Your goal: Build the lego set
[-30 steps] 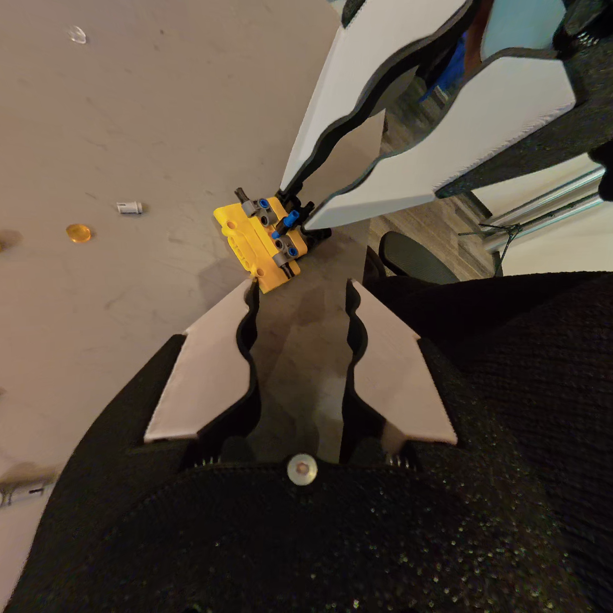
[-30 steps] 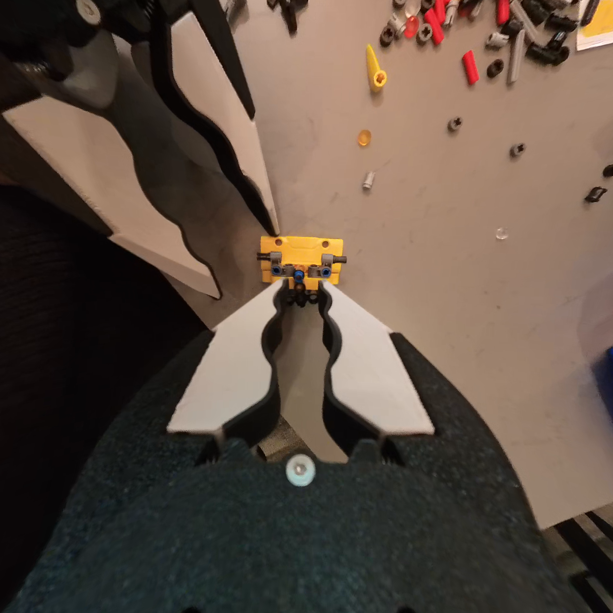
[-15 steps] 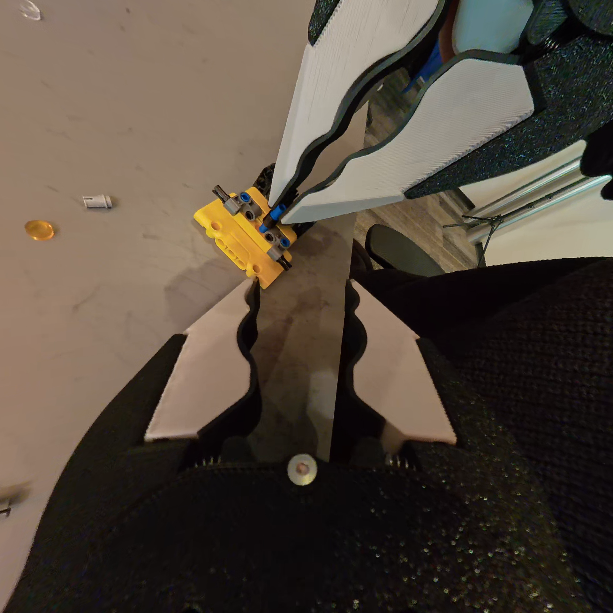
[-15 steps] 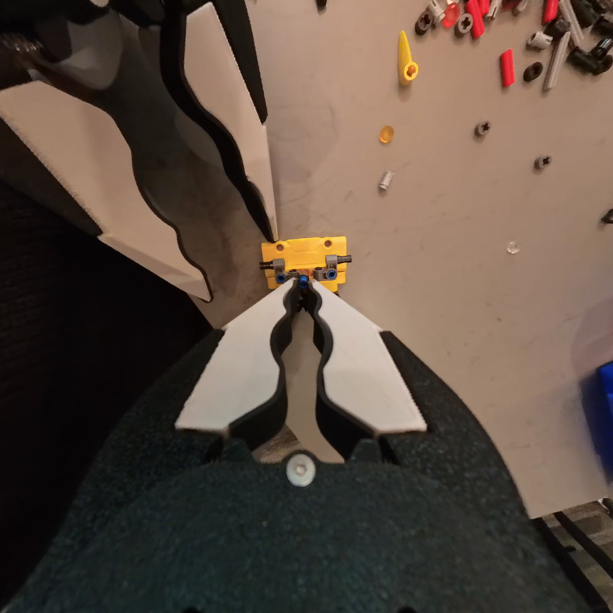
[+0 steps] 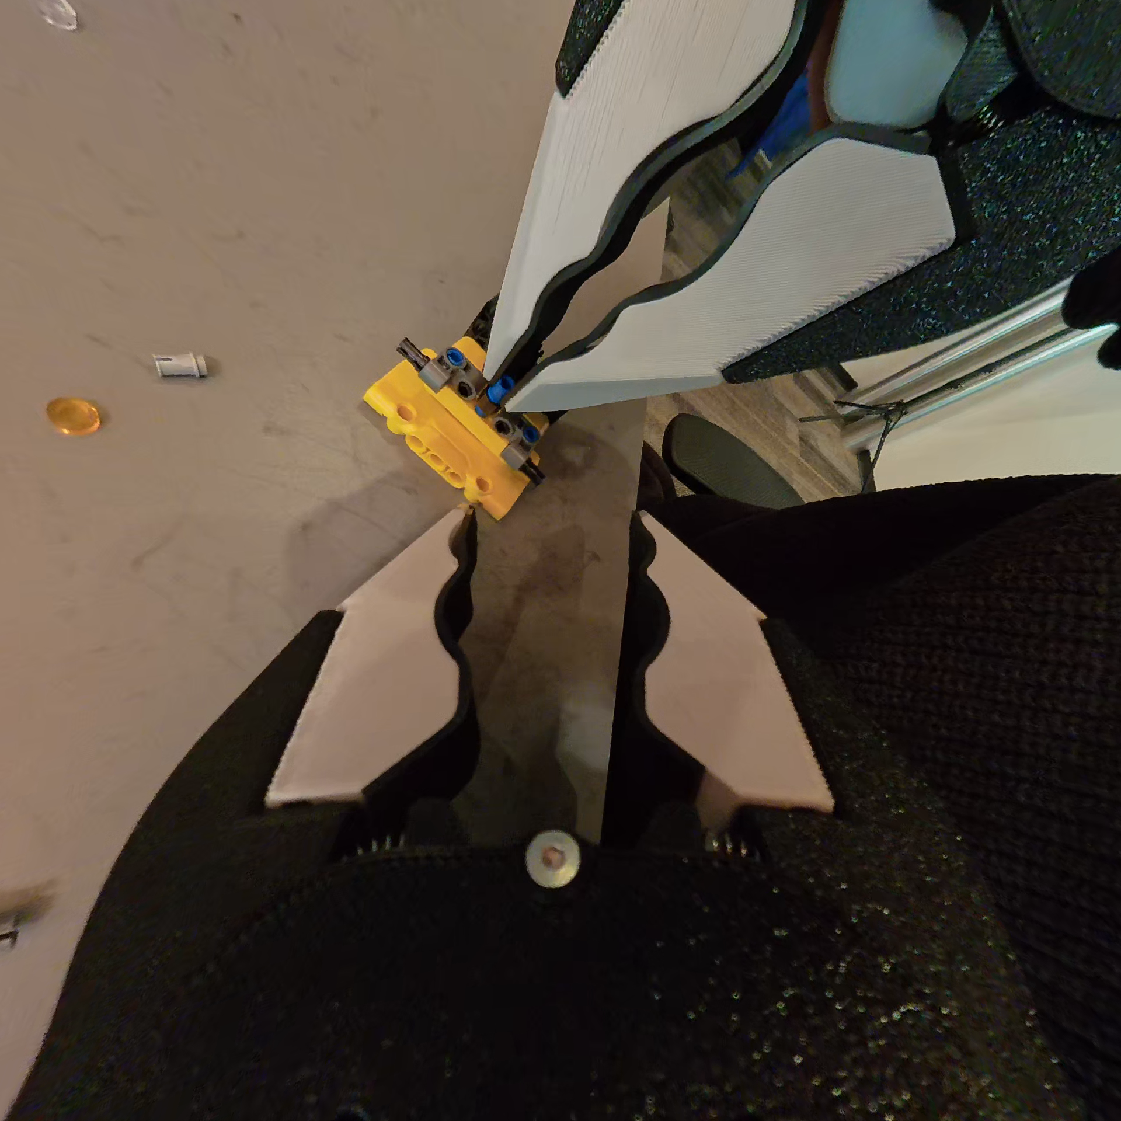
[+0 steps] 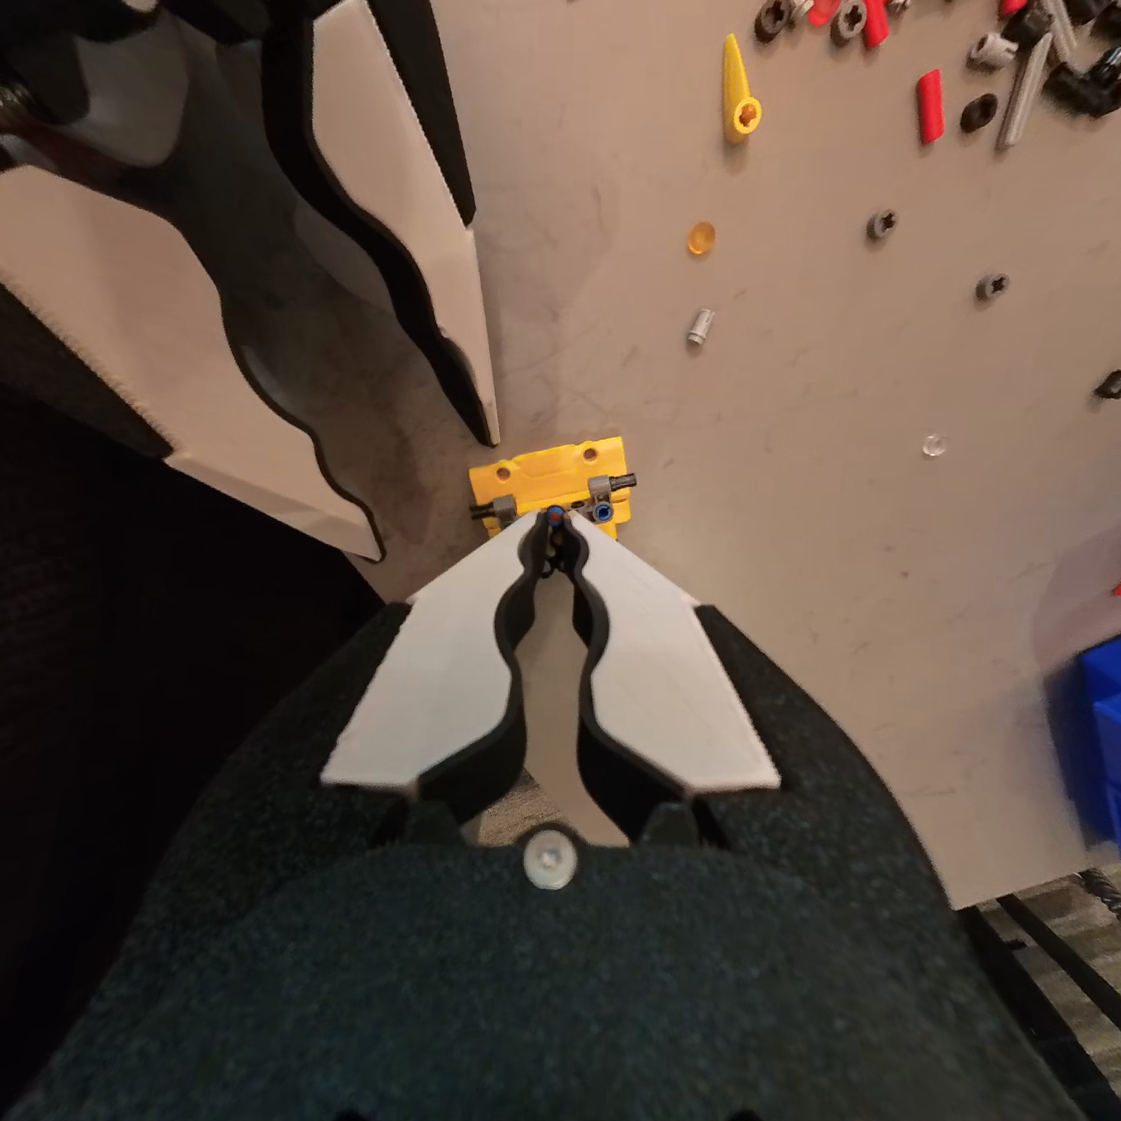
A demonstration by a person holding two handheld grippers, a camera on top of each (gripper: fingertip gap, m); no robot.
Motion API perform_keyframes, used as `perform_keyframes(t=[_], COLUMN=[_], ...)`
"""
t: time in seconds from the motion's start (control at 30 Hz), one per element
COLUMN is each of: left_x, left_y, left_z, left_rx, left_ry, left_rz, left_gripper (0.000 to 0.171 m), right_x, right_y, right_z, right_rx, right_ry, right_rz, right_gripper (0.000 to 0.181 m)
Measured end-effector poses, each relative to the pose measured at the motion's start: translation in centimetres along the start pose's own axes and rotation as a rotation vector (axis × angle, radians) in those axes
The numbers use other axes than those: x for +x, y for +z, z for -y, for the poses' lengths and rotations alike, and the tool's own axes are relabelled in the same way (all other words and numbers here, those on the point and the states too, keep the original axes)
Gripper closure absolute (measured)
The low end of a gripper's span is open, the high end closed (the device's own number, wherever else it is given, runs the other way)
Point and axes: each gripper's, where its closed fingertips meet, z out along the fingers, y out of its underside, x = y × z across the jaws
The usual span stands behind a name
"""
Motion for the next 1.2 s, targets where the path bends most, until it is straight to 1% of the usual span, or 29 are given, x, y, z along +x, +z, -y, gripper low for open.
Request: perform_keyframes(t=[0.47,0.6,0.87,1.03,1.2], left_x=[-0.03,-0.07,-0.44,-0.64,-0.72], left_y=[-0.04,-0.01,-0.10,0.03,0.09], left_z=[0.07,0.05,0.22,0.11,0.04], left_rx=[0.006,0.005,0.021,0.013,0.009], left_ry=[-0.010,-0.006,-0.001,0.022,0.036], left_rz=[-0.004,0.003,0.041,0.079,0.097], left_gripper=[0.125,0.125,0.124,0.126,0.126], right_x=[0.13,0.21,0.22,-0.25,-0.14], right_y=[-0.19,-0.21,-0.18,-0.28,-0.36], right_z=[-0.63,-0.71,-0.52,-0.71,-0.87], right_rx=[0.026,0.062,0.149,0.193,0.286], right_ry=[0.024,0.070,0.137,0.083,0.022], right_rz=[0.010,0.060,0.218,0.227,0.194], right_gripper=[0.178,0.178,0.178,0.178,0.178])
